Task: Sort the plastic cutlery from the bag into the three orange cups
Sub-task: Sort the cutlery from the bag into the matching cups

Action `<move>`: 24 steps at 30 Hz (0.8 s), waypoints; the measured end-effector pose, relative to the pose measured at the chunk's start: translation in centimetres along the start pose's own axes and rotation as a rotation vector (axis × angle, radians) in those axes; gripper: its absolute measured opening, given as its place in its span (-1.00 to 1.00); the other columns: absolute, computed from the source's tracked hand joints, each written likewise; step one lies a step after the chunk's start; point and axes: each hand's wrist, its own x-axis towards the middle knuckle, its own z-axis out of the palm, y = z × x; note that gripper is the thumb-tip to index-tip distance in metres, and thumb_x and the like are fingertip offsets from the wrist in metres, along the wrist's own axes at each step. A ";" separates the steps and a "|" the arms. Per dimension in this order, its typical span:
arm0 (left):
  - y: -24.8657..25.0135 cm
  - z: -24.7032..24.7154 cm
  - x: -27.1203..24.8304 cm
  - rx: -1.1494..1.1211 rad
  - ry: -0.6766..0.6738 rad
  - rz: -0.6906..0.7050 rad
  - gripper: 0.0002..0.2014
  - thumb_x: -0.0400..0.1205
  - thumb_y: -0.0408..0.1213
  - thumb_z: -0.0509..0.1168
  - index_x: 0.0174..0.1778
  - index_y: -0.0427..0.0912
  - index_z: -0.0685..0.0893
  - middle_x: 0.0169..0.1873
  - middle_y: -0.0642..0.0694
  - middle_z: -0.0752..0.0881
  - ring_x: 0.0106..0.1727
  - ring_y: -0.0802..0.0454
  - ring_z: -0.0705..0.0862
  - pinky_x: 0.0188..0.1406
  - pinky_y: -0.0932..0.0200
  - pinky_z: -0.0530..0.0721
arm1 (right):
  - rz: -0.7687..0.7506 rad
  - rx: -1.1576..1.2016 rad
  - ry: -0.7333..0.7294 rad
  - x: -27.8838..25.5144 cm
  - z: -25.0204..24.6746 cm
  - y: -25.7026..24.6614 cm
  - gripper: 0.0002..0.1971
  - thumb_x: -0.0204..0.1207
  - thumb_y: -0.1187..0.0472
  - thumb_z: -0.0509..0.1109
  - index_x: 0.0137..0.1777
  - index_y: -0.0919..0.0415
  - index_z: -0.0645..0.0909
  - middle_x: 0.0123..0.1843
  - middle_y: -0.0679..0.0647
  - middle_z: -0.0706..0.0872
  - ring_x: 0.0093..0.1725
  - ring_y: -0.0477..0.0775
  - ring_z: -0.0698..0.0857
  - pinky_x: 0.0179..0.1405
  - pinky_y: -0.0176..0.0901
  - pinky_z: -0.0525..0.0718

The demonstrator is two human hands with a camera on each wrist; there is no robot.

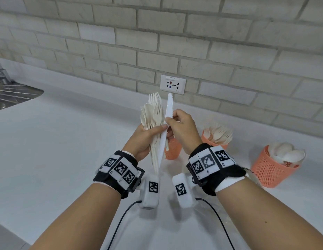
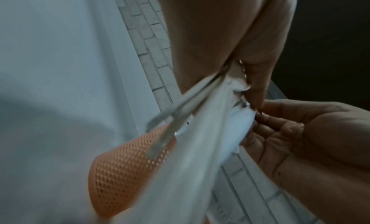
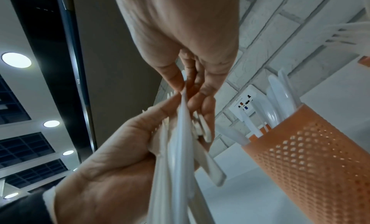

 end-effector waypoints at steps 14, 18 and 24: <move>-0.6 -2.7 0.5 -0.044 0.141 -0.054 -0.70 0.56 -0.55 0.30 0.22 -0.37 0.55 -0.32 -0.09 0.77 -0.45 0.06 0.71 -0.42 0.23 0.71 | -0.212 -0.024 0.447 3.4 -3.6 -1.2 -0.87 0.61 0.33 0.23 -0.17 0.15 0.44 -0.23 -0.03 0.58 -0.12 0.11 0.66 -0.13 -0.11 0.71; -0.8 -2.3 0.2 -0.068 0.084 -0.073 -0.70 0.57 -0.55 0.25 0.24 -0.38 0.55 -0.19 -0.07 0.80 -0.44 0.10 0.71 -0.42 0.27 0.70 | -0.179 -0.292 0.276 3.2 -1.7 2.3 -0.94 0.55 0.38 0.29 -0.11 0.38 0.55 -0.25 0.16 0.61 -0.24 0.04 0.55 -0.37 -0.36 0.48; -0.6 -1.7 -0.1 -0.089 -0.004 -0.094 -0.80 0.56 -0.53 0.25 0.05 -0.26 0.64 -0.15 -0.06 0.81 -0.43 0.12 0.70 -0.46 0.27 0.69 | 0.087 -0.523 -0.028 3.4 -0.7 4.0 -0.86 0.49 0.42 0.28 -0.28 0.26 0.54 -0.26 0.11 0.54 -0.14 0.16 0.54 -0.32 -0.50 0.43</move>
